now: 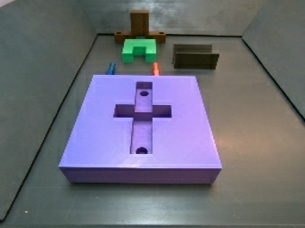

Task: Pick up the green object. Move up. Place the green object on the fixture. Regrasp the green object. Move to above the board. Insert the green object.
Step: Pick up the green object.

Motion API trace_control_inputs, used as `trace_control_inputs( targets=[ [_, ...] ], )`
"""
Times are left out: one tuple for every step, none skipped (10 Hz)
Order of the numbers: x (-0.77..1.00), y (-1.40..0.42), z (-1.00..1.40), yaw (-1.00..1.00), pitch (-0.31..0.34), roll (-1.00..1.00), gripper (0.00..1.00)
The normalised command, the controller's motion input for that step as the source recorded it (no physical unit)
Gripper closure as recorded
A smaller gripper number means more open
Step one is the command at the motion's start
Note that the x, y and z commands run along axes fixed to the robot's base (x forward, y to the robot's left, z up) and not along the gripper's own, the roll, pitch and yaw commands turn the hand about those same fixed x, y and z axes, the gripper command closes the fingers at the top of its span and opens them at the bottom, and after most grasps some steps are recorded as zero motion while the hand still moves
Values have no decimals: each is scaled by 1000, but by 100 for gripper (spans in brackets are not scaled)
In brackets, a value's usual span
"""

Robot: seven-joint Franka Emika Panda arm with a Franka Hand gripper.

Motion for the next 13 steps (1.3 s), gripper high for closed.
trace_control_inputs(
  targets=[
    [0,-57,-43,0,0,0,0],
    [-83,137,0,-89,-60,-66,0],
    [309,217,-60,6,109,-99,0],
    [586,26,-780,-309,11,-120,0],
    [603,0,-940,-231,-79,-47,0],
    [817,0,-846,-74,-170,-79,0],
    [543,-143,-774,6,-251,-90,0],
    [483,-223,-694,329,-207,-120,0],
    [151,-349,-409,286,-269,-113,0],
    [11,-91,-191,34,-151,-89,0],
    [0,0,-29,0,0,0,0],
    [-229,-151,-323,-31,-150,-17,0],
    [-254,-311,-726,0,-186,-23,0]
  ],
)
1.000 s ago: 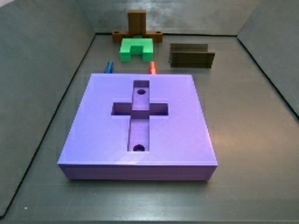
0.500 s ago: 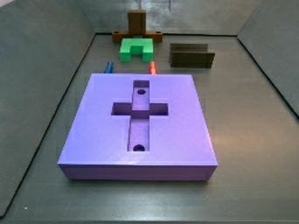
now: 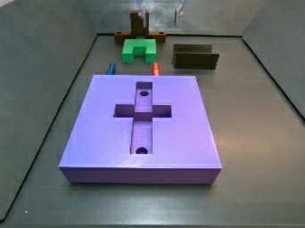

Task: Pick up the green object. Move up. Place the green object on the fixture. Regrasp the green object. Move to above the board. Insert the green object.
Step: Pick up the green object.

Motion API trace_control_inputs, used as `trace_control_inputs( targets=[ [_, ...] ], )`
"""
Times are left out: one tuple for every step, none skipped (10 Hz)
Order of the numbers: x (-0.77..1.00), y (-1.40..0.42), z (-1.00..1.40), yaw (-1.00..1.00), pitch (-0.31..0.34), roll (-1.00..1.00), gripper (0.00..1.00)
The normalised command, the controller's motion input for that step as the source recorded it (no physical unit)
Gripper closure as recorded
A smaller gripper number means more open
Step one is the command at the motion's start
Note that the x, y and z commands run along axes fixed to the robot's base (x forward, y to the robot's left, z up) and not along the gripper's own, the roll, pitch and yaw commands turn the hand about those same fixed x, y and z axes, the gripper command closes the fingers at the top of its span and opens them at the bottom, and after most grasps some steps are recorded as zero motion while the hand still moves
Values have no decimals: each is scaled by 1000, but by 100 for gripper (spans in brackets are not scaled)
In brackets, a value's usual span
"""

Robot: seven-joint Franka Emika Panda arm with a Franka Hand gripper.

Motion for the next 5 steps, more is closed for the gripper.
trace_control_inputs(
  targets=[
    [-277,-263,-680,-17,-196,-61,0],
    [-209,-157,-497,-20,-91,0,0],
    [0,0,-617,0,-99,-77,0],
    [180,37,-674,0,-107,-140,0],
    [189,20,-506,0,-139,-171,0]
  ],
)
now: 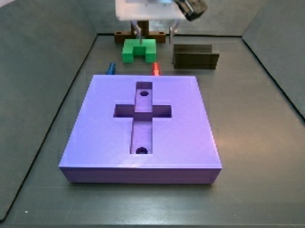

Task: Pick up the green object. Move up. Place the green object on the fixture. Regrasp the green object. Move to above the board. Insert the green object.
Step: Pick up the green object.

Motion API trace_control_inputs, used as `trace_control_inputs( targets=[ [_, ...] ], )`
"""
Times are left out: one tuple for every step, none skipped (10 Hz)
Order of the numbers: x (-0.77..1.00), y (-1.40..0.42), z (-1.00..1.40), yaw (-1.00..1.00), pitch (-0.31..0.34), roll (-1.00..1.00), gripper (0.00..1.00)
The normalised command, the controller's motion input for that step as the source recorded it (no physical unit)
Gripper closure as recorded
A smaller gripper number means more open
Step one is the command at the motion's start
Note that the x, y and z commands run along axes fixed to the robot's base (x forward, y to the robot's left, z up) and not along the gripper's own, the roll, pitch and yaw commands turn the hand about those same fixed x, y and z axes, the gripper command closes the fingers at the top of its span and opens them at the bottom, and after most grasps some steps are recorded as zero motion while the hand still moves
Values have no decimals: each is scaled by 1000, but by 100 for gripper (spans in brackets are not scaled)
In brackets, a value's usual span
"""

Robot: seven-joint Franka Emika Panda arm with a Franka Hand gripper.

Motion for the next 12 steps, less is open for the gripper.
trace_control_inputs(
  targets=[
    [0,0,-331,0,-107,-83,0],
    [-43,0,-263,0,-30,-23,0],
    [-80,0,-280,0,-34,-23,0],
    [-46,0,-311,0,-56,-44,0],
    [-11,-31,-306,0,-60,-44,0],
    [0,0,-291,0,-53,-41,0],
    [0,0,-214,0,-7,-11,0],
    [0,0,-91,0,0,0,0],
    [0,-3,-186,-49,0,0,0],
    [0,0,-169,-40,0,0,0],
    [0,0,-91,0,0,0,0],
    [0,0,-100,0,0,0,0]
  ],
)
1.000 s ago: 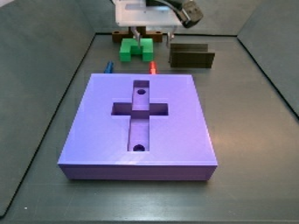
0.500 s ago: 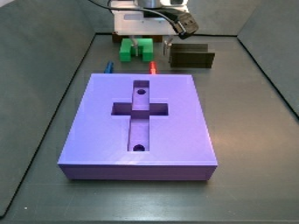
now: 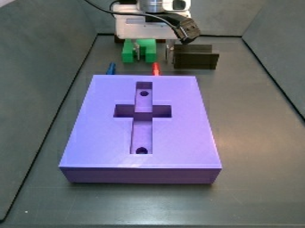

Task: Pick up the green object. Move up. Place the green object on the fixture. Regrasp the green object. Move to above the board. Insert the green object.
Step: Pick up the green object.

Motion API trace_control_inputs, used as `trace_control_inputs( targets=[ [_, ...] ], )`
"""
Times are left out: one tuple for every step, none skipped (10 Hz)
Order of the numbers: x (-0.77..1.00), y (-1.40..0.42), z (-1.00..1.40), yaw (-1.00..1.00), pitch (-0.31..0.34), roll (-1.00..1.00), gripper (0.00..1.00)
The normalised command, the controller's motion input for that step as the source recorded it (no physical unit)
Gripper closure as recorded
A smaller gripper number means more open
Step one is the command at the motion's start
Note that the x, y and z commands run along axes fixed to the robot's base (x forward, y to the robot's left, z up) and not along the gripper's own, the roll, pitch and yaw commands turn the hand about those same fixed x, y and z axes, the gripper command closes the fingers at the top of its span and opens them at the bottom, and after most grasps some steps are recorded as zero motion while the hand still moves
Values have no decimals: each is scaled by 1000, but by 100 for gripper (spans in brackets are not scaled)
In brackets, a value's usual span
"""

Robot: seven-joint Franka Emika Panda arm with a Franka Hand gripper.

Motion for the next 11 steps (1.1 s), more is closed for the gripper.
trace_control_inputs(
  targets=[
    [0,0,0,0,0,0,0],
    [0,0,0,0,0,0,100],
    [0,0,0,0,0,0,100],
    [0,0,0,0,0,0,100],
    [0,0,0,0,0,0,100],
    [0,0,0,0,0,0,100],
    [0,0,0,0,0,0,100],
    [0,0,0,0,0,0,100],
    [0,0,0,0,0,0,100],
    [0,0,0,0,0,0,100],
    [0,0,0,0,0,0,100]
  ],
)
